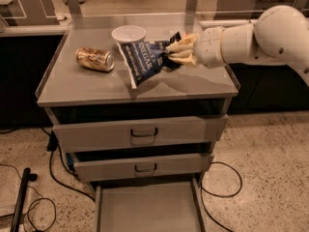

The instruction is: Pick blue chip bag from bottom drawer and place on counter

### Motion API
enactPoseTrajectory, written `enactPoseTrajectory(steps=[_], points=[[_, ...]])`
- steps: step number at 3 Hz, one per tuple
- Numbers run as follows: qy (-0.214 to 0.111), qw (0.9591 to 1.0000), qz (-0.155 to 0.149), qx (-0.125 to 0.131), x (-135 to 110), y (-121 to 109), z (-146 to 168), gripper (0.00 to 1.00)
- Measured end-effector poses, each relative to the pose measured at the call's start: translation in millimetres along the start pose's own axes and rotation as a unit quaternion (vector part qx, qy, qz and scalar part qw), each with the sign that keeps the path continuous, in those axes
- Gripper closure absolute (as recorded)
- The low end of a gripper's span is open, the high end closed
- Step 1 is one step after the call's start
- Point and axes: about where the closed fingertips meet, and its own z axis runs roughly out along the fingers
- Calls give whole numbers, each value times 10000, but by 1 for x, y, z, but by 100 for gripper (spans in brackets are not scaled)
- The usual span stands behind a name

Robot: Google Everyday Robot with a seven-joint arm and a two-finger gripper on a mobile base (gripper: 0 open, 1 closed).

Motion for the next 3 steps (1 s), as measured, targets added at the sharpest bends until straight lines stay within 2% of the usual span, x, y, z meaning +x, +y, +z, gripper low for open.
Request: enactPoseTrajectory(steps=[1, 2, 3], points=[[102, 9999, 72, -82, 8, -10, 22, 100], [429, 9989, 151, -116, 19, -15, 39, 100], [888, 9952, 391, 115, 34, -16, 40, 100]])
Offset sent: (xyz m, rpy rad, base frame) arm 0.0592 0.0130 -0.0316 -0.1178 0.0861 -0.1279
